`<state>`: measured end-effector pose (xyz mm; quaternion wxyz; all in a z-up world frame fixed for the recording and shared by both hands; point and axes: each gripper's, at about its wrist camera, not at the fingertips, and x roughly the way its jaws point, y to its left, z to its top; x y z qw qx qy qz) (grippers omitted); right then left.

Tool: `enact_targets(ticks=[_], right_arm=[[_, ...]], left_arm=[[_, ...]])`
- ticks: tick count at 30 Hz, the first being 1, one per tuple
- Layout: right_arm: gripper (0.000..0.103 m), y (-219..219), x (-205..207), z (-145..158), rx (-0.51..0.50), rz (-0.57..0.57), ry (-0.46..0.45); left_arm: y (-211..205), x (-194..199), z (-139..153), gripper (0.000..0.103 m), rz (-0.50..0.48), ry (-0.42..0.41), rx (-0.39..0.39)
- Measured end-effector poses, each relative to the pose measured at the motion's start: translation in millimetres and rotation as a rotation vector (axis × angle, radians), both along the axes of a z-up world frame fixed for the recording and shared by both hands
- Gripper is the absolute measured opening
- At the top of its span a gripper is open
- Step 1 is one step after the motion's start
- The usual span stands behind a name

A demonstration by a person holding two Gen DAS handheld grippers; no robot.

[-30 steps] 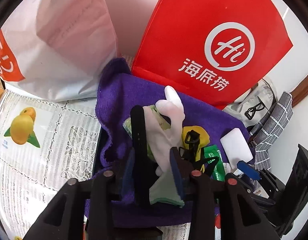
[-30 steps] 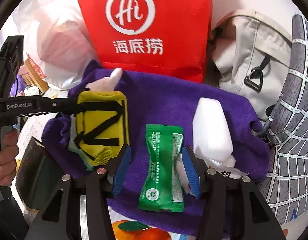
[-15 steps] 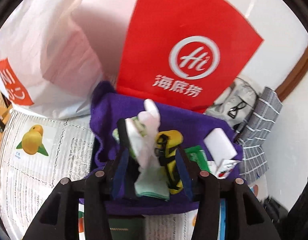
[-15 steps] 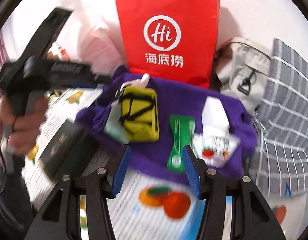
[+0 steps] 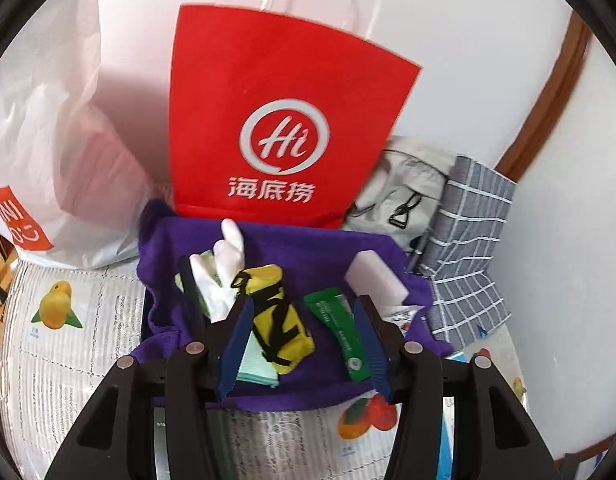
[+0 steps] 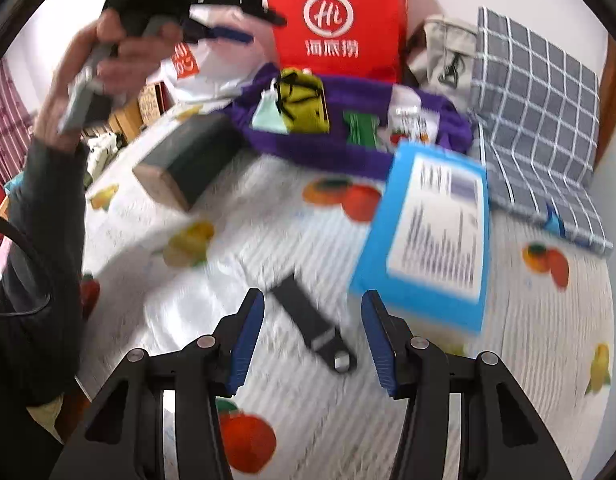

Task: Organize soft objects
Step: 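Lower the right tool to the bed and grasp the second black strap piece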

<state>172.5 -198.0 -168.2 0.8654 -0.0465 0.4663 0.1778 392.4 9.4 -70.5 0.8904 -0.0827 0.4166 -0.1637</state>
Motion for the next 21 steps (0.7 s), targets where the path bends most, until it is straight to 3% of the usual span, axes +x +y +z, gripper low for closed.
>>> enact_targets(ticks=[9, 13, 18, 21], right_arm=[[0.052, 8.7, 10.3, -50.9, -0.085, 0.023, 0.042], [0.042, 9.4, -2.5, -48.0, -0.046, 0.065, 0.072], [0.041, 13.5, -14.9, -43.6, -0.058, 0.080, 0.081], [0.046, 13.5, -2.3, -42.5, -0.042, 0.035, 0.066]], left_arm=[[-6.5, -20.1, 22.7, 0.052, 0.005, -0.067, 0.011], [-12.0, -25.5, 28.4, 0.052, -0.002, -0.086, 0.028], [-10.4, -27.1, 29.8, 0.052, -0.032, -0.079, -0.042], [-14.3, -28.9, 29.7, 0.052, -0.047, -0.080, -0.033]])
